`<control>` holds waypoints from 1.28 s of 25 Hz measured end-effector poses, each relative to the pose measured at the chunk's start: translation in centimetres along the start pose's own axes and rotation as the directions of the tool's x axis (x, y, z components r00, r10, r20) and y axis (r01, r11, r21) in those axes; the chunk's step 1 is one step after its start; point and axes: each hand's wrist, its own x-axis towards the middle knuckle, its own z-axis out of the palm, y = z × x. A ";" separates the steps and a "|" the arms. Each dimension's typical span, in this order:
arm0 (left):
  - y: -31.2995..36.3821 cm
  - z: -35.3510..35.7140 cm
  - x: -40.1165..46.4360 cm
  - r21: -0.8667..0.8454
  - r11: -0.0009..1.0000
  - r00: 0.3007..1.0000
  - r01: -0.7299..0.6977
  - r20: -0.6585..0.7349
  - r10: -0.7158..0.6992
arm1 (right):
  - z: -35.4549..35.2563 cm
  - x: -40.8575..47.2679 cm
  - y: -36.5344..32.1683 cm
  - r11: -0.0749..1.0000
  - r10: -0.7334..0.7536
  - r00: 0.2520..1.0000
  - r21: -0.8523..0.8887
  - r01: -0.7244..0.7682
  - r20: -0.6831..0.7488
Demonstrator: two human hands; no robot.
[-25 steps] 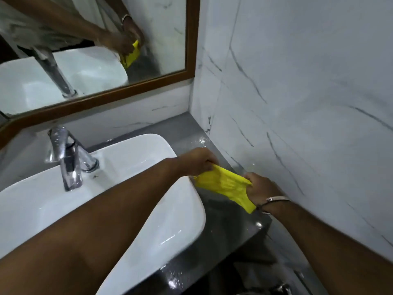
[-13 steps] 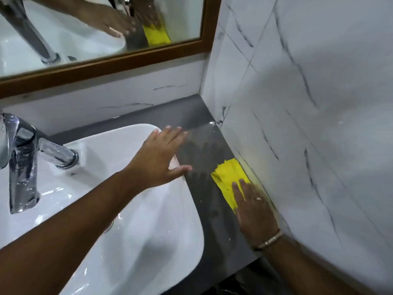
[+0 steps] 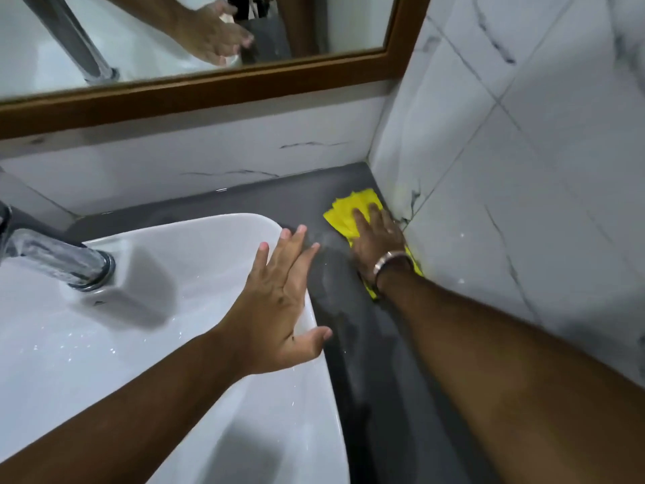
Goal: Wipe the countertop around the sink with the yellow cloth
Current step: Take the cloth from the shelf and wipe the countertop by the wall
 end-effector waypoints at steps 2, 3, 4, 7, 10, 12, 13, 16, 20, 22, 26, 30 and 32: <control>-0.2 0.2 0.2 -0.022 1.000 1.000 -0.004 -0.009 0.004 | 1.7 0.5 -1.9 0.985 -0.160 0.987 -0.073 0.158 -0.014; -0.2 0.1 0.2 -0.043 0.999 1.000 -0.006 -0.005 0.006 | 2.7 -2.8 -2.3 0.950 -0.290 0.957 -0.111 0.290 0.019; -0.1 -0.2 0.2 -0.059 0.998 1.000 -0.003 0.004 0.004 | 3.9 -7.8 -2.1 0.909 -0.391 0.919 -0.135 0.395 0.052; -0.1 -0.6 0.1 -0.041 0.999 0.999 0.002 0.043 0.000 | 6.5 -24.1 1.6 0.895 -0.431 0.902 -0.129 0.426 -0.011; -0.1 -0.4 -0.1 -0.033 0.999 0.999 0.001 0.050 0.001 | 5.6 -22.4 5.8 0.939 -0.308 0.949 -0.181 0.292 -0.068; -0.1 -0.2 0.1 -0.051 0.999 1.000 0.003 0.027 -0.001 | 3.2 -14.0 4.9 0.982 -0.157 0.985 -0.117 0.148 -0.074; -0.2 0.1 0.1 -0.060 0.998 1.000 -0.002 0.011 0.003 | 2.0 -10.0 3.6 0.991 -0.092 0.993 -0.101 0.084 -0.079; -0.4 0.6 0.0 -0.077 0.996 0.999 -0.032 -0.041 0.029 | 3.9 -10.4 -1.1 0.998 -0.021 1.000 0.050 0.022 -0.014; -0.2 0.0 0.1 -0.087 0.996 1.000 -0.012 0.002 0.012 | 6.2 -30.6 -1.3 0.942 -0.330 0.929 0.116 0.314 0.168; 0.0 -0.3 0.0 -0.057 0.998 1.000 -0.010 0.026 0.012 | 6.6 -31.4 2.1 0.954 -0.280 0.953 -0.077 0.290 0.117; 0.9 -1.6 -0.2 0.073 0.997 0.996 0.022 0.082 -0.028 | 3.6 -20.3 1.7 0.992 0.125 0.991 0.021 -0.124 -0.041; 4.6 -2.5 -2.3 0.206 0.946 0.955 -0.251 0.210 0.208 | 7.0 -25.1 -4.0 0.959 -0.171 0.944 0.173 0.225 -0.281; 5.9 -2.5 -3.4 0.181 0.936 0.923 -0.303 0.299 0.241 | 8.0 -31.3 -1.9 0.921 -0.375 0.911 0.046 0.388 -0.168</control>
